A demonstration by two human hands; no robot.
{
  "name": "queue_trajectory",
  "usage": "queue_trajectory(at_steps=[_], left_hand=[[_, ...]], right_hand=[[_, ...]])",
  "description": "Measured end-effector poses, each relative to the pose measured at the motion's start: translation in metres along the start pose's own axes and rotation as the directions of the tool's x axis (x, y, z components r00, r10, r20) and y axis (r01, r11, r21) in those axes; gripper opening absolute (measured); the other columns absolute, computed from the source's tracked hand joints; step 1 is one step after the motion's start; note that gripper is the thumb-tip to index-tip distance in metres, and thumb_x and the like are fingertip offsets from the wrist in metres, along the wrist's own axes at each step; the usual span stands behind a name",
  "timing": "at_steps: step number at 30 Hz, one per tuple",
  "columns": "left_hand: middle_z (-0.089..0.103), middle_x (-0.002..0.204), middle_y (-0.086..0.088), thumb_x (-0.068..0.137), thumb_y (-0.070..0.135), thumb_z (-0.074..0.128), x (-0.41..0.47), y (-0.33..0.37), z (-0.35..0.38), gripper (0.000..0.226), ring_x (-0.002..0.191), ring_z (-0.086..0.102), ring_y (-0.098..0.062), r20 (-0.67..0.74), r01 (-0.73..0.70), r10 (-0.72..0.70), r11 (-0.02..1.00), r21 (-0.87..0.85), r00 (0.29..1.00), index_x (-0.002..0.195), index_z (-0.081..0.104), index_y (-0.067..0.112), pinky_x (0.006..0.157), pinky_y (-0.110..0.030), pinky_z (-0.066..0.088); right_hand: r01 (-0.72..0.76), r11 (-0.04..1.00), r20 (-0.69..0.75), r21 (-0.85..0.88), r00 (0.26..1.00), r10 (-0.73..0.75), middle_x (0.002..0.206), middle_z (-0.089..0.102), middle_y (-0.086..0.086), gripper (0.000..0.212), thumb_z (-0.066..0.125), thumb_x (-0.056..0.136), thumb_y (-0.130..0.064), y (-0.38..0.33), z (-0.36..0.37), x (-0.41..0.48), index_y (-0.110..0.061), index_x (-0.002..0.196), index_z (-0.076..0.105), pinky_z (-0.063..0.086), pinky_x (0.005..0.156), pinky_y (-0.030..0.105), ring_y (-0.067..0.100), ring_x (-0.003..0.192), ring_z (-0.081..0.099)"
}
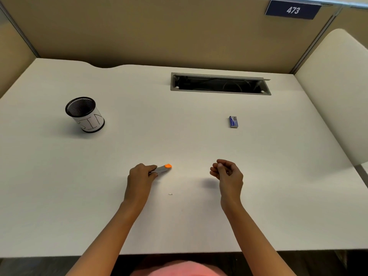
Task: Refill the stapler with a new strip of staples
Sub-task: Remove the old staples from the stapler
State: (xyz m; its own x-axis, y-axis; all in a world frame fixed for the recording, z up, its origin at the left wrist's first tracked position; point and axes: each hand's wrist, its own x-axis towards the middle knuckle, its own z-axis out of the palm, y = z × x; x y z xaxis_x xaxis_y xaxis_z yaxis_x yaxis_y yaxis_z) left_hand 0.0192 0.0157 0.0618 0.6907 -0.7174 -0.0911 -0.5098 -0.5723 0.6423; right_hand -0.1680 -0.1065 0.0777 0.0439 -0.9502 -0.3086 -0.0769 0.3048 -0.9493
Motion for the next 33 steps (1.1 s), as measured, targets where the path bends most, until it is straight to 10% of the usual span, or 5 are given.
queue_trajectory(at_steps=[5,10,13,19,33], left_hand=[[0.07,0.07,0.003,0.086,0.012,0.064,0.0,-0.002,-0.011,0.018,0.075,0.065,-0.018,-0.045,0.214,-0.256,0.882,-0.42,0.966,0.099,0.075,0.019,0.073,-0.019,0.049],[0.067,0.077,-0.011,0.092,0.0,0.054,0.007,-0.014,-0.017,0.019,0.059,0.066,-0.013,0.245,0.364,-0.444,0.206,-0.908,0.862,0.108,0.062,-0.008,0.074,-0.027,0.06],[0.073,0.067,-0.008,0.092,0.001,0.053,0.005,-0.016,-0.02,0.011,0.058,0.07,-0.014,0.338,0.4,-0.484,0.026,-0.916,0.807,0.092,0.063,-0.004,0.061,-0.028,0.061],[0.072,0.058,-0.004,0.094,0.003,0.052,-0.003,-0.02,-0.018,0.014,0.081,0.063,-0.025,0.411,0.438,-0.526,-0.078,-0.895,0.745,0.083,0.062,-0.001,0.074,-0.035,0.053],[0.074,0.064,-0.007,0.093,0.003,0.053,-0.014,-0.022,-0.015,0.013,0.06,0.072,-0.015,0.431,0.4,-0.476,-0.172,-0.9,0.766,0.086,0.063,-0.001,0.055,-0.029,0.06]], right_hand=[[-0.013,1.0,0.011,0.019,1.0,0.013,0.082,0.071,0.004,0.015,0.052,0.095,-0.005,0.003,0.001,-0.003,-0.011,0.097,0.066,0.056,0.087,0.038,0.019,0.072,0.071],[0.01,0.998,0.137,-0.058,0.991,-0.002,0.081,0.074,0.007,0.011,0.057,0.092,-0.007,0.008,0.006,-0.01,-0.01,0.095,0.068,0.058,0.075,0.033,0.018,0.069,0.071],[0.173,0.953,0.293,-0.247,0.951,-0.097,0.078,0.074,0.007,0.011,0.061,0.088,-0.003,0.018,0.013,-0.017,-0.009,0.09,0.069,0.055,0.064,0.022,0.016,0.065,0.068],[0.644,0.609,0.658,-0.464,0.71,-0.249,0.089,0.071,0.006,0.016,0.067,0.083,-0.002,0.053,0.037,-0.027,-0.009,0.093,0.076,0.044,0.07,0.015,0.016,0.078,0.063],[0.83,0.254,0.761,-0.496,0.556,-0.333,0.077,0.063,0.008,0.009,0.067,0.075,0.004,0.079,0.051,-0.039,-0.004,0.079,0.065,0.048,0.05,0.033,0.027,0.07,0.06]])
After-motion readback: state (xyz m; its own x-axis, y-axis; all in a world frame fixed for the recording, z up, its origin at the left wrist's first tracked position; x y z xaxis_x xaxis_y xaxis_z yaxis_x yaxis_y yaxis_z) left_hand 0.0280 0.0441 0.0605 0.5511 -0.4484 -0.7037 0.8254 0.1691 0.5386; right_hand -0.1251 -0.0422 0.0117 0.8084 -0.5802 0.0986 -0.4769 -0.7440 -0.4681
